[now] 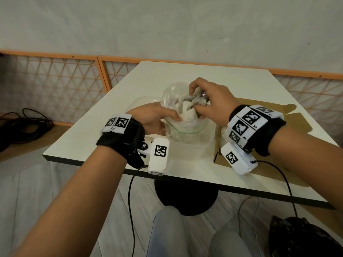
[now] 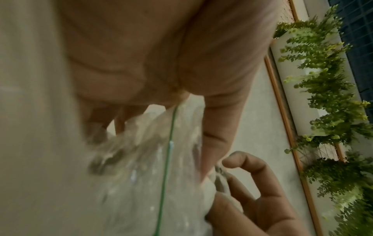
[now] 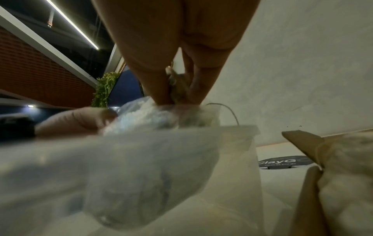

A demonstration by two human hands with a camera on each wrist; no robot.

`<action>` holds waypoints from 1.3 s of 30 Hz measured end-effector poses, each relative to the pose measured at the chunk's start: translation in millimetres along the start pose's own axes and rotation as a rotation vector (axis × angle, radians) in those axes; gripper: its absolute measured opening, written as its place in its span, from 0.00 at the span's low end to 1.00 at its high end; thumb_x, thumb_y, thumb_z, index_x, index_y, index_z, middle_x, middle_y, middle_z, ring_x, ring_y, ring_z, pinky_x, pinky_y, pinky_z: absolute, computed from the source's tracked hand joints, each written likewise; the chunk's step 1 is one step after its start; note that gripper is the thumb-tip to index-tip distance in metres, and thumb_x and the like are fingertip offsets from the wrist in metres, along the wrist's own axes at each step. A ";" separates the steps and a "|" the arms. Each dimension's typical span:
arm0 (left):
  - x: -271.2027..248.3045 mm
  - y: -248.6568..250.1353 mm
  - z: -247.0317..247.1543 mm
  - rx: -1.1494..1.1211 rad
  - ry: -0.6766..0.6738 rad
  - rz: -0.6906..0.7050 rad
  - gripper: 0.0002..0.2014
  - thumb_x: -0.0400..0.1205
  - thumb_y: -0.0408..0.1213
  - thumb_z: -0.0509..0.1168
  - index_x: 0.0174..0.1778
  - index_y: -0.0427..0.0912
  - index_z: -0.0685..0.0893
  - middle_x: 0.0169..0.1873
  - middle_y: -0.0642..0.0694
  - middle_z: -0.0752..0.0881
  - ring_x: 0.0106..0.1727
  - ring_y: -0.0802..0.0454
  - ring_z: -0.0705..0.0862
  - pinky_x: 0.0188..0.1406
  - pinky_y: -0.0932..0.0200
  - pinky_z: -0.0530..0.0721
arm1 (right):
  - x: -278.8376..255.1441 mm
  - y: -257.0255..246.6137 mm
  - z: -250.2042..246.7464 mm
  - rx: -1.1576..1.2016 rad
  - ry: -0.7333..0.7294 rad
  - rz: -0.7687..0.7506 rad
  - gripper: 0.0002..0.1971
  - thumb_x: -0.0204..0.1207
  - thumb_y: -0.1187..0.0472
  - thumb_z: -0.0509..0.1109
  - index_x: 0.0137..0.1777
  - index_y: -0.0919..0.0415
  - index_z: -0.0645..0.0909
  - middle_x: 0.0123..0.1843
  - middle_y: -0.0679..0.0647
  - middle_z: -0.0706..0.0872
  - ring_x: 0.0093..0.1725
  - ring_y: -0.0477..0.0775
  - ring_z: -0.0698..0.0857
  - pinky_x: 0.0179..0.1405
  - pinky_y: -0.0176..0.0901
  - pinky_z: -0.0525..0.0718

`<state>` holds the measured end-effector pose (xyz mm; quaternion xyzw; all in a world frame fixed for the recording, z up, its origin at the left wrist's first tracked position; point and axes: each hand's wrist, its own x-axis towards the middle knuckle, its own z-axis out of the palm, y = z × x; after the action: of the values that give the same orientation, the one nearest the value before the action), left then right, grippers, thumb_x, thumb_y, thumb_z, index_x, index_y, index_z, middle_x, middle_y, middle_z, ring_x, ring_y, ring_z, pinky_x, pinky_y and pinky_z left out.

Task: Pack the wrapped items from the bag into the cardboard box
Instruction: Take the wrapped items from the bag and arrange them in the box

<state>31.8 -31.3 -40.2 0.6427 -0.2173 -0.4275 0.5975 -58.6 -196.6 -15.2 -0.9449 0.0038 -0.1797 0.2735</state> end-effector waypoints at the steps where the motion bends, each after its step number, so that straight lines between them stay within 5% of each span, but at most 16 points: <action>1: 0.9 0.2 -0.5 -0.012 0.017 0.025 0.32 0.67 0.24 0.67 0.70 0.42 0.78 0.66 0.38 0.83 0.66 0.38 0.82 0.66 0.36 0.78 | -0.1 -0.6 -2.7 -0.010 -0.041 -0.005 0.14 0.69 0.67 0.68 0.52 0.51 0.78 0.51 0.56 0.82 0.48 0.58 0.82 0.53 0.56 0.82; 7: 3.6 -2.5 -0.4 0.004 0.092 0.062 0.36 0.59 0.17 0.62 0.68 0.31 0.77 0.63 0.34 0.83 0.63 0.36 0.82 0.60 0.44 0.82 | 5.0 -11.5 -7.5 -0.177 -0.220 0.024 0.23 0.67 0.49 0.77 0.63 0.42 0.79 0.58 0.52 0.75 0.56 0.51 0.77 0.61 0.43 0.75; 11: 4.6 -3.8 3.1 0.058 0.131 0.007 0.33 0.62 0.13 0.61 0.66 0.33 0.79 0.59 0.36 0.85 0.62 0.37 0.83 0.55 0.48 0.85 | 7.6 -14.4 -0.9 -0.245 -0.246 0.066 0.19 0.67 0.52 0.78 0.58 0.53 0.85 0.53 0.49 0.75 0.56 0.49 0.77 0.54 0.34 0.70; 15: 3.7 -3.0 -1.7 0.169 0.294 -0.075 0.43 0.57 0.20 0.70 0.72 0.42 0.73 0.61 0.39 0.84 0.61 0.36 0.83 0.59 0.39 0.84 | 11.0 0.5 -0.7 0.123 -0.151 0.252 0.08 0.68 0.61 0.79 0.46 0.57 0.86 0.46 0.57 0.90 0.35 0.48 0.88 0.47 0.39 0.87; 18: 4.0 -3.0 -6.5 0.172 0.418 -0.068 0.43 0.69 0.22 0.72 0.77 0.50 0.61 0.65 0.41 0.76 0.59 0.39 0.81 0.60 0.39 0.82 | 8.6 8.4 -5.1 0.386 -0.104 0.318 0.08 0.69 0.69 0.77 0.47 0.68 0.85 0.43 0.67 0.88 0.34 0.56 0.86 0.36 0.36 0.89; 23: 5.0 -4.5 -12.5 0.121 0.459 -0.032 0.28 0.74 0.25 0.69 0.64 0.55 0.69 0.62 0.36 0.81 0.47 0.42 0.79 0.49 0.44 0.81 | 2.7 11.6 -18.3 0.636 -0.048 0.387 0.05 0.69 0.72 0.75 0.43 0.67 0.83 0.35 0.59 0.85 0.29 0.48 0.84 0.29 0.31 0.85; 29: 7.1 -4.2 -11.4 0.200 0.452 -0.073 0.16 0.79 0.29 0.65 0.59 0.52 0.77 0.51 0.45 0.82 0.39 0.48 0.79 0.40 0.52 0.81 | -1.4 15.5 -42.7 0.818 0.076 0.410 0.05 0.70 0.71 0.73 0.38 0.62 0.82 0.33 0.54 0.84 0.29 0.44 0.84 0.29 0.30 0.83; 34: 5.5 -3.6 -8.2 0.274 0.392 -0.120 0.26 0.78 0.35 0.70 0.69 0.59 0.73 0.57 0.44 0.83 0.50 0.44 0.82 0.55 0.44 0.85 | 2.1 8.9 -32.8 0.609 0.058 0.352 0.07 0.70 0.72 0.74 0.39 0.59 0.82 0.39 0.57 0.84 0.32 0.52 0.84 0.31 0.34 0.87; 37: 6.1 -5.5 -4.4 0.170 0.346 -0.040 0.32 0.76 0.21 0.67 0.72 0.53 0.71 0.55 0.38 0.83 0.46 0.41 0.83 0.45 0.47 0.85 | 3.9 -0.1 -7.8 0.273 -0.106 0.240 0.09 0.71 0.68 0.74 0.44 0.53 0.85 0.43 0.50 0.84 0.34 0.53 0.87 0.42 0.43 0.89; 39: 5.9 -7.1 -3.1 0.087 0.325 0.016 0.31 0.75 0.15 0.61 0.71 0.46 0.72 0.53 0.36 0.83 0.44 0.40 0.83 0.39 0.49 0.84 | 3.7 -8.6 5.2 0.003 -0.233 0.154 0.10 0.72 0.64 0.73 0.52 0.52 0.85 0.46 0.47 0.84 0.41 0.51 0.87 0.46 0.38 0.85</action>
<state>35.9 -32.8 -48.9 0.7270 -0.1412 -0.3030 0.5998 -54.2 -186.9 -13.6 -0.9559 0.0441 -0.0471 0.2864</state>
